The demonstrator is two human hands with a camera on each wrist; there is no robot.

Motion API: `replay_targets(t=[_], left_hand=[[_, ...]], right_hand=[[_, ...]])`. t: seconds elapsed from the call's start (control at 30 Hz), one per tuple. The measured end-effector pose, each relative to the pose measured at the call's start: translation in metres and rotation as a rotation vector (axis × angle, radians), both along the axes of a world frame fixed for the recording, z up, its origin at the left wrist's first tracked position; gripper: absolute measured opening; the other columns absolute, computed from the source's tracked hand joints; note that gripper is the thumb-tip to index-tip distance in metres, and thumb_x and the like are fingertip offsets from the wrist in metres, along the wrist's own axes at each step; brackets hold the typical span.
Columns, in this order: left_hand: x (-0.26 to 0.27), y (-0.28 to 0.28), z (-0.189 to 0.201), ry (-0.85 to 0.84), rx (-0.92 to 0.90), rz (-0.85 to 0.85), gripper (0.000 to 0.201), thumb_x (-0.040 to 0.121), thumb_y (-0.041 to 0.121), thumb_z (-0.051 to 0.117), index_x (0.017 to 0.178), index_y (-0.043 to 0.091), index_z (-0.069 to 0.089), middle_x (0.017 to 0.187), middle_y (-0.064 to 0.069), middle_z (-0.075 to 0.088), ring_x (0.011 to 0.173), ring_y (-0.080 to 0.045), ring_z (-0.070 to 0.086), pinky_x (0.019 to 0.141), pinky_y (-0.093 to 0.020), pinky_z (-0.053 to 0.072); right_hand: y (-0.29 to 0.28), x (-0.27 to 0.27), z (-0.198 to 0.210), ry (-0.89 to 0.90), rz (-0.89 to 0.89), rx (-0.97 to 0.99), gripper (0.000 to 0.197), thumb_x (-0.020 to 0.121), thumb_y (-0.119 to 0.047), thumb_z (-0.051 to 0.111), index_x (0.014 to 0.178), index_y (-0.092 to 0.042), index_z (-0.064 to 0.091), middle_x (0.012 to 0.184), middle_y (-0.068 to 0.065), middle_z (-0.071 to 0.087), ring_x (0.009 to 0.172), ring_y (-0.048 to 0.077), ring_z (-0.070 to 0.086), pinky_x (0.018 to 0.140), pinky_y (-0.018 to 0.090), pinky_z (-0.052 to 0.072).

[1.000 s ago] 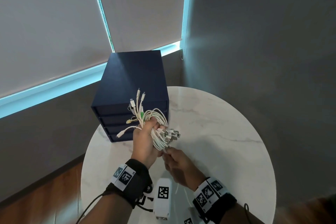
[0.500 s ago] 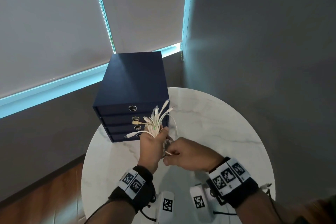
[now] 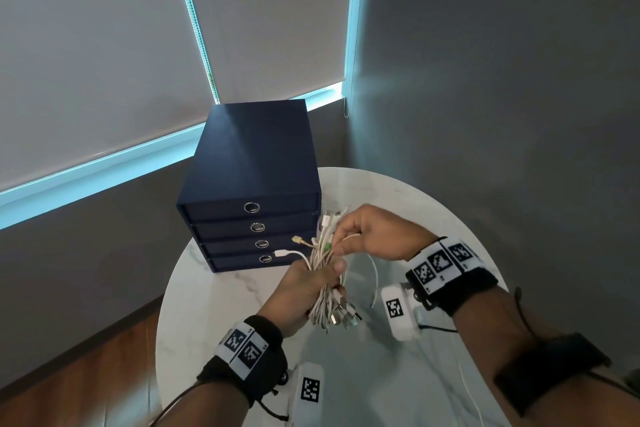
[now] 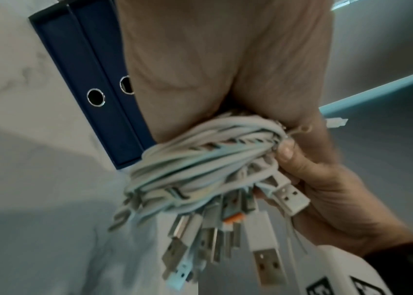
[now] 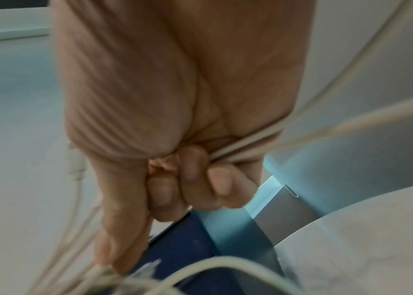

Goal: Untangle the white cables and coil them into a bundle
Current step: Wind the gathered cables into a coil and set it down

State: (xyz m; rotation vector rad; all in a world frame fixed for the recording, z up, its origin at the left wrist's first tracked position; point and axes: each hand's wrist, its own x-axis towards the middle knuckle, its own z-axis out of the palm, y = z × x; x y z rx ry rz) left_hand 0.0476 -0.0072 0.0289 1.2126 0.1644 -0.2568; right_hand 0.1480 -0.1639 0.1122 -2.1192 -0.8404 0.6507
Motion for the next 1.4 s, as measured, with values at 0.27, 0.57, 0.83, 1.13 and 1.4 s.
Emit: replay_targets(t=[0.27,0.57,0.83,1.13,1.4], left_hand=[[-0.006,-0.004,0.006,0.086,-0.246,0.0,0.016,0.08,0.01,0.068,0.076,0.002,0.055,0.062,-0.009,0.043,0.052,-0.021,0.055,0.058,-0.031,0.052],[0.012,0.01,0.033,0.024,-0.631,0.024,0.041,0.064,0.013,0.085,0.085,0.011,0.05,0.052,0.007,0.045,0.048,-0.008,0.052,0.067,-0.027,0.052],[0.023,0.009,0.039,0.035,-0.623,0.344,0.035,0.09,0.014,0.056,0.057,0.018,0.044,0.053,0.002,0.045,0.054,-0.013,0.051,0.072,-0.031,0.048],[0.024,0.015,0.015,0.082,-0.324,0.67,0.021,0.083,0.016,0.069,0.067,0.014,0.055,0.068,-0.004,0.055,0.065,-0.021,0.058,0.071,-0.037,0.05],[0.014,0.012,0.01,0.012,0.051,0.617,0.016,0.091,0.017,0.069,0.08,0.005,0.066,0.071,-0.014,0.066,0.069,-0.029,0.063,0.07,-0.041,0.051]], right_hand=[[-0.014,0.024,-0.029,-0.098,-0.235,0.097,0.01,0.088,-0.023,0.071,0.094,-0.025,0.078,0.093,-0.007,0.077,0.092,0.011,0.07,0.096,0.04,0.052],[-0.009,-0.027,-0.076,-0.202,-0.292,0.199,0.024,0.101,-0.035,0.043,0.116,-0.03,0.061,0.106,-0.005,0.072,0.1,0.011,0.068,0.091,0.04,0.053],[0.023,-0.063,-0.104,-0.154,-0.383,0.059,0.028,0.1,-0.019,0.045,0.123,-0.012,0.059,0.115,0.01,0.068,0.1,0.024,0.061,0.08,0.019,0.036],[0.025,-0.076,-0.091,-0.116,-0.213,-0.144,0.028,0.102,-0.024,0.039,0.102,-0.012,0.065,0.108,0.007,0.065,0.1,0.023,0.06,0.083,0.03,0.043],[0.021,-0.066,-0.043,-0.293,0.143,-0.28,0.023,0.096,-0.029,0.045,0.092,-0.017,0.064,0.097,0.009,0.069,0.089,0.028,0.063,0.079,0.042,0.051]])
